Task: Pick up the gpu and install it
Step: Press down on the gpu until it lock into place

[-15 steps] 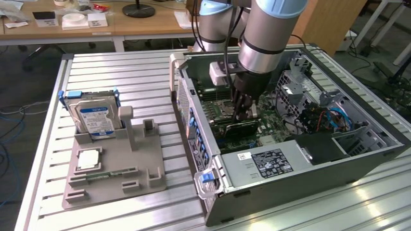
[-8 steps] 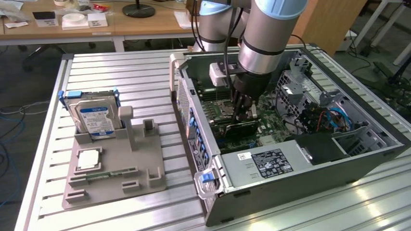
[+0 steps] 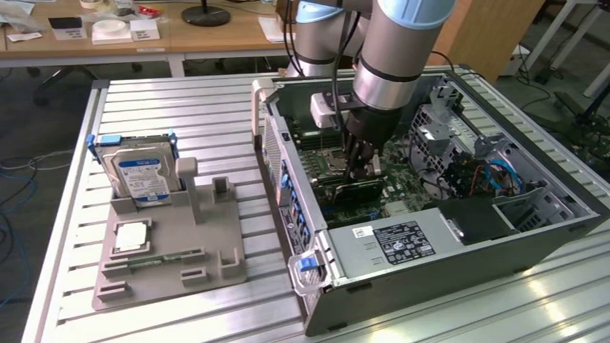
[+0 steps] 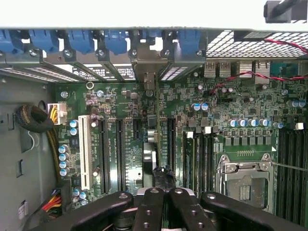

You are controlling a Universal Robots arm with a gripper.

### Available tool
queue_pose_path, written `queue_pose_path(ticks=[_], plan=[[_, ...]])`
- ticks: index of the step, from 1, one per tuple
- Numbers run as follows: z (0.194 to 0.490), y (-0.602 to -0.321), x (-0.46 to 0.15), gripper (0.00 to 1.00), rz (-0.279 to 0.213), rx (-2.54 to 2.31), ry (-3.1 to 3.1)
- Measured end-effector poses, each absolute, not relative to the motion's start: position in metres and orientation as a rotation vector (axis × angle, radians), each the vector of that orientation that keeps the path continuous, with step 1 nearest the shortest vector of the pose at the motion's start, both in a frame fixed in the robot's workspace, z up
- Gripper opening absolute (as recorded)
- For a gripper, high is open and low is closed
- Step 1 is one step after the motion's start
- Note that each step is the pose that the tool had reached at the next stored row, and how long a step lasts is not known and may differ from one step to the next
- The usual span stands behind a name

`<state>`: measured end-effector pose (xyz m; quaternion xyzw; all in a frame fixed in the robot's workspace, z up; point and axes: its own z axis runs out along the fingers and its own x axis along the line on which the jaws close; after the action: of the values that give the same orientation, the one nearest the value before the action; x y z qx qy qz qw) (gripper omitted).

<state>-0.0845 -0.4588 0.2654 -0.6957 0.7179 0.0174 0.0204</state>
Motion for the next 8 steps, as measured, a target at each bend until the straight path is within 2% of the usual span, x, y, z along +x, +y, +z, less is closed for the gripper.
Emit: queue_pose_path(ticks=[8], plan=[[0.2633, -0.4584, -0.0843, 0.11, 0.054, -2.158, 2.227]])
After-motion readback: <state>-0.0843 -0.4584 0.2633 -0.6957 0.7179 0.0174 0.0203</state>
